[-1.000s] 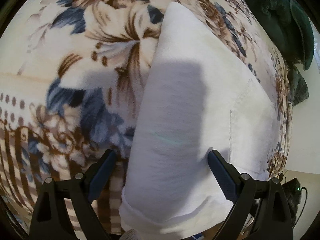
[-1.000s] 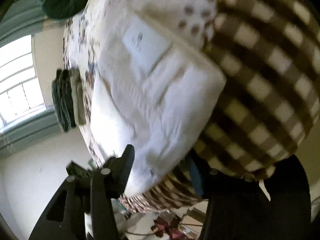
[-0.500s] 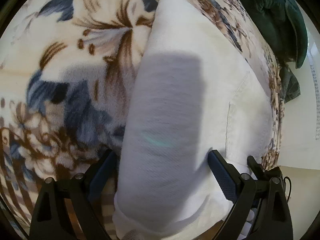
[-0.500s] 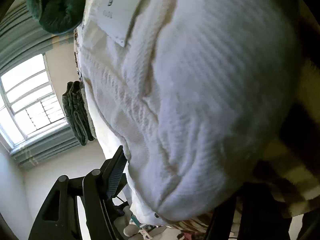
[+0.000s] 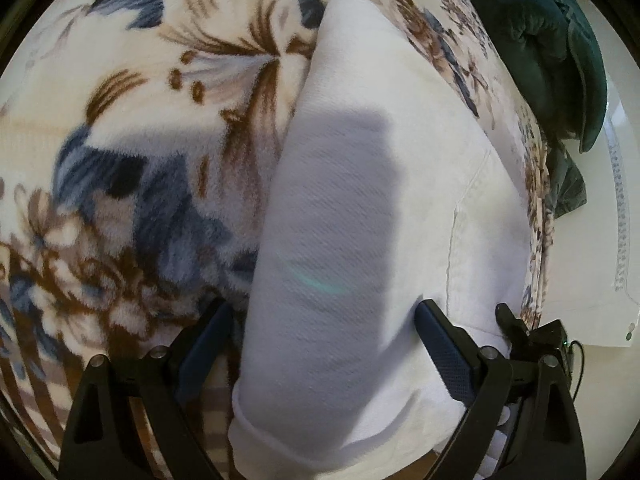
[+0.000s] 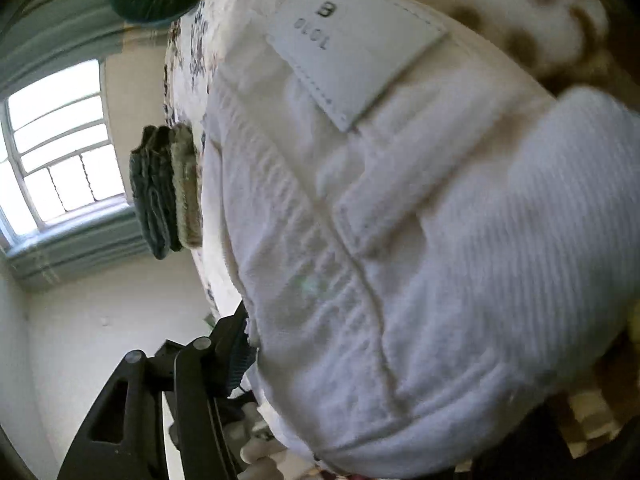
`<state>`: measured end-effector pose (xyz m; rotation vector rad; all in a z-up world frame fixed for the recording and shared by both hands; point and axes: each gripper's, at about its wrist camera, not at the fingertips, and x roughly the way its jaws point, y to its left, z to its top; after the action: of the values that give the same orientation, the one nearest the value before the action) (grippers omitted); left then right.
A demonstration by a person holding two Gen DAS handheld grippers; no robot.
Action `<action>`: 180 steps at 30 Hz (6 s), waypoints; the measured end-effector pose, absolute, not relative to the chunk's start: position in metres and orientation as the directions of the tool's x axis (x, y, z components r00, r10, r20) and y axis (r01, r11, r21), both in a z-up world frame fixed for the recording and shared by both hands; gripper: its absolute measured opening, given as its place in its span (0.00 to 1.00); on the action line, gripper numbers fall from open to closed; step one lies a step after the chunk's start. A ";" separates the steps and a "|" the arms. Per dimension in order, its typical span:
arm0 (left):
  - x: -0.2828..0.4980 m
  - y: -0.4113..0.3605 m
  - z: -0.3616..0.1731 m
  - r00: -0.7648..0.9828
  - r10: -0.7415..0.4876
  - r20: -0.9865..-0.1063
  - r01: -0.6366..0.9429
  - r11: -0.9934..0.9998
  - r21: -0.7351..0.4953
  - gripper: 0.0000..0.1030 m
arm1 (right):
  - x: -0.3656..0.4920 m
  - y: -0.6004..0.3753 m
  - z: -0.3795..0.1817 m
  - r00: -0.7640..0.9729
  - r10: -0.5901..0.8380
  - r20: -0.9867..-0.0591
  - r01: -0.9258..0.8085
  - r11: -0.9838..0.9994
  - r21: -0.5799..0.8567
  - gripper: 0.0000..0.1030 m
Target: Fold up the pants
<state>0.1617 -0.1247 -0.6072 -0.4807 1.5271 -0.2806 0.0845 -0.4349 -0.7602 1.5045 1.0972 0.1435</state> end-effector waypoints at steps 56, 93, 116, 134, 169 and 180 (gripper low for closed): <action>0.627 0.162 -0.442 0.428 -0.440 -0.789 -0.110 0.841 -0.529 0.18 | 0.662 -0.157 -0.553 0.468 0.718 -0.516 0.217 0.472 0.854 0.42; 0.469 0.079 -0.259 0.553 0.100 -0.827 -0.122 0.992 0.038 0.94 | 0.462 -0.165 -0.277 0.561 -0.050 -0.826 0.110 0.994 0.015 0.99; 0.208 0.025 -0.074 0.718 0.127 -0.685 -0.141 0.989 0.035 0.94 | 0.146 -0.186 -0.030 0.774 0.057 -0.630 -0.038 0.998 0.043 0.99; 0.132 0.040 -0.031 0.772 0.122 -0.623 -0.124 0.991 0.040 0.97 | 0.043 -0.175 0.043 0.821 0.071 -0.567 -0.050 0.997 0.052 1.00; 0.117 0.056 -0.026 0.781 0.128 -0.611 -0.122 0.991 0.052 0.99 | 0.061 -0.157 0.040 0.815 0.101 -0.570 -0.068 0.995 0.080 1.00; 0.121 0.058 -0.018 0.789 0.124 -0.602 -0.121 0.992 0.046 0.99 | 0.063 -0.152 0.037 0.814 0.110 -0.570 -0.075 0.994 0.084 1.00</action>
<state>0.1206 0.0580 -0.0181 0.0049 0.6484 0.1322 0.0633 -0.1524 0.0369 0.0587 0.6117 0.0989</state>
